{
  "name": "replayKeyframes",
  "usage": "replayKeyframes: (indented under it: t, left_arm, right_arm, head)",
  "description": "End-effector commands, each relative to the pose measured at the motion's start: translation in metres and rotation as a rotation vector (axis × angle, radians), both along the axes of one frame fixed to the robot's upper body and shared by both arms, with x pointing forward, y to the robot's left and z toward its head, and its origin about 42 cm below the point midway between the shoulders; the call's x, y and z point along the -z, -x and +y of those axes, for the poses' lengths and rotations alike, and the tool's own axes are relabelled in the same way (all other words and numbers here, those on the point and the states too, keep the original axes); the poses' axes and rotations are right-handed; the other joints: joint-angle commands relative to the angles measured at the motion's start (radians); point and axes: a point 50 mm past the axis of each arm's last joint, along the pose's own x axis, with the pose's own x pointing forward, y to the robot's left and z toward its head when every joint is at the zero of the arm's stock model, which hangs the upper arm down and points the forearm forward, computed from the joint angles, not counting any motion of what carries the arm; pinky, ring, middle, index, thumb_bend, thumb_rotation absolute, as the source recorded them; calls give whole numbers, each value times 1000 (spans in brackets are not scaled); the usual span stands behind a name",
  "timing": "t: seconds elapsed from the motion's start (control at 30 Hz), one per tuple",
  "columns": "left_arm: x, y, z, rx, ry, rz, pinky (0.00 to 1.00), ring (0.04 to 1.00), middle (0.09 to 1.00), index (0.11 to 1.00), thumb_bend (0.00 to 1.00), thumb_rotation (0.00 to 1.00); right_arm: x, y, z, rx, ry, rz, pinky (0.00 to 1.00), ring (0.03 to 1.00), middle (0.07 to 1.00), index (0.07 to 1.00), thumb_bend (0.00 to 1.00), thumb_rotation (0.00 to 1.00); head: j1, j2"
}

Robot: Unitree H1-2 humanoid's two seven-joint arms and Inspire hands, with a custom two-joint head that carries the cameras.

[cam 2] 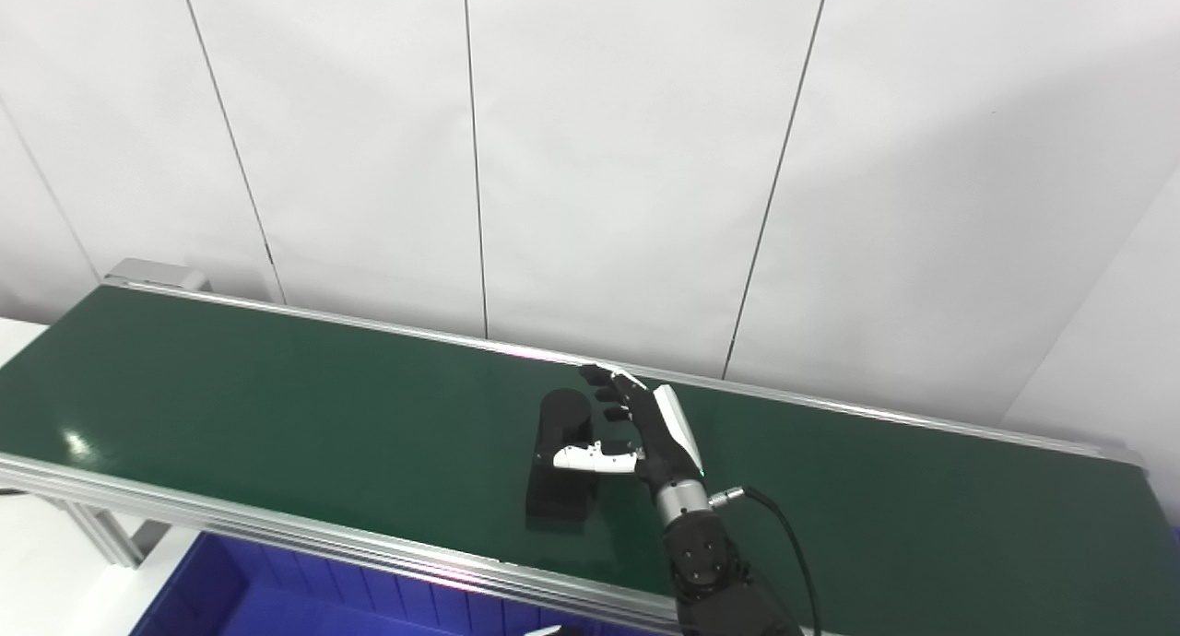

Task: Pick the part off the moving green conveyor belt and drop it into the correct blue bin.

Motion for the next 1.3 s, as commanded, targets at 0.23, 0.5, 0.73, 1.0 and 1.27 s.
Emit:
replayKeyframes:
  t: [0.23, 0.5, 0.73, 1.0, 1.27]
  left_arm:
    - [-11, -3, 1, -1, 29, -63, 726, 821, 836, 814, 991, 903]
    - [-11, -2, 2, 4, 38, -54, 736, 825, 840, 818, 1000, 906]
    - [-11, -3, 2, 5, 23, -64, 729, 819, 837, 816, 1000, 914]
    - [-12, -4, 0, -1, 51, -53, 721, 817, 835, 810, 999, 898]
    - [-14, -9, 0, -2, 61, -58, 731, 827, 846, 823, 984, 913]
  right_arm:
    - [-27, -14, 9, 47, -27, -90, 401, 415, 486, 530, 515, 0]
    - [-23, -15, 3, 50, -8, -75, 408, 421, 493, 520, 516, 0]
    - [-22, -17, -6, 55, 17, -94, 419, 428, 495, 514, 517, 0]
    - [-40, -18, -19, 25, -43, -180, 426, 436, 487, 511, 518, 0]
    - [-82, -6, -41, -27, -115, -354, 394, 426, 487, 513, 519, 0]
  head:
    - [-8, 10]
    - [-13, 14]
    - [-18, 15]
    - [-43, 23]
    - [-116, 45]
